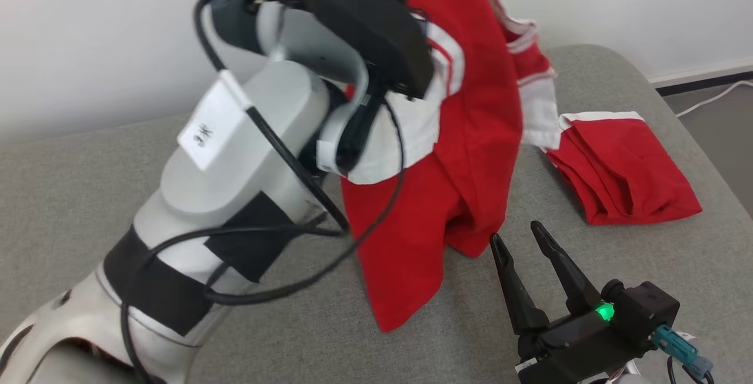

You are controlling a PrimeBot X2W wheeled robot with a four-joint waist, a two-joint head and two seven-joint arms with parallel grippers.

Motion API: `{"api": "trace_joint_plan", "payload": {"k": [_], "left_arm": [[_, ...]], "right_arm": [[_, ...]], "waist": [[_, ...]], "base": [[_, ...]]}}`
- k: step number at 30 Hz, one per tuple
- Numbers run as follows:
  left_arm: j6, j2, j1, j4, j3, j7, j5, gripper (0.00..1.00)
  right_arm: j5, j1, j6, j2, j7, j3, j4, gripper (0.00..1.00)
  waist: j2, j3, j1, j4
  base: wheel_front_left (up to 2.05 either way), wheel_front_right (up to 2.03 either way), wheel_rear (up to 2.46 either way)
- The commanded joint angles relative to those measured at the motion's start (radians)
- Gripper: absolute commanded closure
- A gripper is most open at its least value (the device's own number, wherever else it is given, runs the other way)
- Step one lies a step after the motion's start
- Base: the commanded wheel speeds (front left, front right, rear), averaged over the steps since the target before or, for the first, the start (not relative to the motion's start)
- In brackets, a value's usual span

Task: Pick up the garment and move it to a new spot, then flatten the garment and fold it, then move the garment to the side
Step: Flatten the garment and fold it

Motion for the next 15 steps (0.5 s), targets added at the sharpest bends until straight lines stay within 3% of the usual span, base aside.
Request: {"api": "trace_joint_plan", "payload": {"k": [1, 15], "left_arm": [[0.016, 0.026, 0.032, 0.035, 0.025, -0.018, -0.018, 1.00], [0.063, 0.210, 0.253, 0.247, 0.099, 0.008, -0.093, 1.00]], "right_arm": [[-0.009, 0.005, -0.002, 0.000, -0.001, -0.003, -0.004, 0.00], [-0.025, 0.011, -0.002, -0.001, 0.015, -0.013, -0.027, 0.00]], "waist": [[-0.0001, 0.000, 0.0000, 0.008], [-0.0001, 0.007, 0.0000, 0.080]], "base": [[0.00, 0.00, 0.00], [0.00, 0.00, 0.00]]}}
